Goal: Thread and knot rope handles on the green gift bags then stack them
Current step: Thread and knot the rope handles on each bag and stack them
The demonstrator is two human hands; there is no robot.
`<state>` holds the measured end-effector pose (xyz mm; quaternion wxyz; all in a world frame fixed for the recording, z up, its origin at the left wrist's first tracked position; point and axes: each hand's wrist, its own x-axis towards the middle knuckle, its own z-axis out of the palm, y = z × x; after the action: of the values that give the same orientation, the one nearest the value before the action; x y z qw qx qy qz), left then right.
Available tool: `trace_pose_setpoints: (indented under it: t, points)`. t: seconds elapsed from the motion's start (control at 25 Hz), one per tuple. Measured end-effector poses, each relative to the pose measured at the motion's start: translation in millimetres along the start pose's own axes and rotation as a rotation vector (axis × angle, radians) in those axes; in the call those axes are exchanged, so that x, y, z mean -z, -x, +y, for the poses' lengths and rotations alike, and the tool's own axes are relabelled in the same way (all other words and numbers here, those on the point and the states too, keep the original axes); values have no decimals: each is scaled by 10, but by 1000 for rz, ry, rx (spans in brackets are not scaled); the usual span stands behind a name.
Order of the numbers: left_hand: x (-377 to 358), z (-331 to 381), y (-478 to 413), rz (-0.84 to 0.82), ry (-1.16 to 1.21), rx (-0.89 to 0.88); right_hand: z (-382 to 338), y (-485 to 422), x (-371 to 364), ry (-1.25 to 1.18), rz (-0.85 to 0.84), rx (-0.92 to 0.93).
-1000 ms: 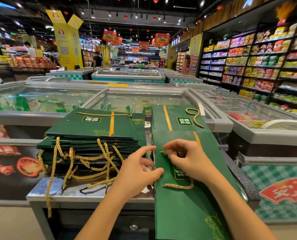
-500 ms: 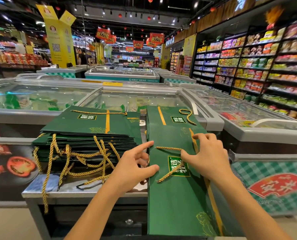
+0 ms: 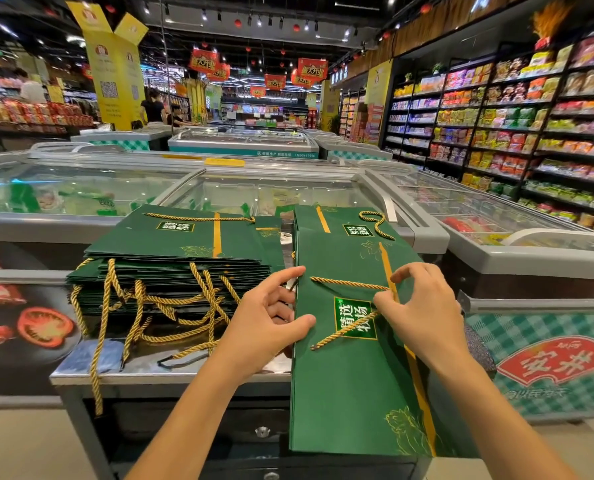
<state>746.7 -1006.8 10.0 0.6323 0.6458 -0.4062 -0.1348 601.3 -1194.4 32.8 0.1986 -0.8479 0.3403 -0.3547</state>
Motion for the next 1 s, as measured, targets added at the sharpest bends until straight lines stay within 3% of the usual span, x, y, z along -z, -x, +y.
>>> trace_pose_setpoints:
  t: [0.56, 0.76, 1.0]
  points:
    - [-10, 40, -3, 8, 75, 38, 43, 2, -60, -179, 134, 10]
    - [-13, 65, 25, 25, 120, 51, 67, 29, -57, -288, 87, -20]
    - [-31, 91, 42, 144, 124, 51, 178, 63, 127, -349, -125, -66]
